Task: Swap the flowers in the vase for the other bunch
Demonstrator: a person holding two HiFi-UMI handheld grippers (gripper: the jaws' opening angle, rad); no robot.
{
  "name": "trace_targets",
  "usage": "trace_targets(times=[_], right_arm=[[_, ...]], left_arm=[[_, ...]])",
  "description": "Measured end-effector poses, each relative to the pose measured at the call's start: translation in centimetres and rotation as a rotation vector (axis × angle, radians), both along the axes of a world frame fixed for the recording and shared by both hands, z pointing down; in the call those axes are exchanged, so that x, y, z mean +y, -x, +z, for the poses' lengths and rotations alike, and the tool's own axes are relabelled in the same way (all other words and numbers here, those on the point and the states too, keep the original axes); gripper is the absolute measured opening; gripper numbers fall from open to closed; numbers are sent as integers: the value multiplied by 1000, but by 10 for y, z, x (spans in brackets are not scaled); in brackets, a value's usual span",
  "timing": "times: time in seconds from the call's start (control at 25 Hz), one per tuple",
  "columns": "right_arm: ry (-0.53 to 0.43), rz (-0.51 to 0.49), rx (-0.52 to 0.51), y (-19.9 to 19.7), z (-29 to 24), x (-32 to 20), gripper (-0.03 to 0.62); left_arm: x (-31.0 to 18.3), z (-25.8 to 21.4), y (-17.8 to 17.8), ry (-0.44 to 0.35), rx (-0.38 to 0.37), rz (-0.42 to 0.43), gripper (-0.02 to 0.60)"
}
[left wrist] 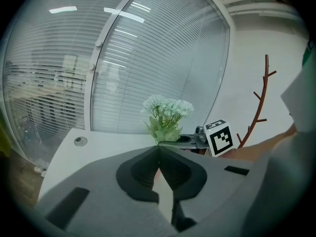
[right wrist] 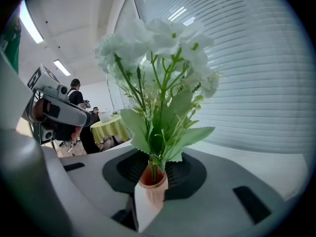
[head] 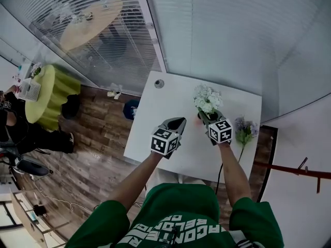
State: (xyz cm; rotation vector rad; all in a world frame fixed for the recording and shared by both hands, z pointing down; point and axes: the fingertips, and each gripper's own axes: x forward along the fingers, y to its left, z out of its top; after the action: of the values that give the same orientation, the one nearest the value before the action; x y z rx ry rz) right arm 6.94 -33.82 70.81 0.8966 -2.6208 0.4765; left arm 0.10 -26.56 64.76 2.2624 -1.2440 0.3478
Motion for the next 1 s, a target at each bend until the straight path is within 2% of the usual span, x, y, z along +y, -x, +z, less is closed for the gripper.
trace_targets(times=[0.44,1.0], right_arm=[[-44,14,-58,-6,-51,-1,87],[-154,11,-106,-11,-136,-19,88]], left_arm=[[-3,-12,14,-29,13,-39,8],[-13,-35,13,-73,26,-55,8]])
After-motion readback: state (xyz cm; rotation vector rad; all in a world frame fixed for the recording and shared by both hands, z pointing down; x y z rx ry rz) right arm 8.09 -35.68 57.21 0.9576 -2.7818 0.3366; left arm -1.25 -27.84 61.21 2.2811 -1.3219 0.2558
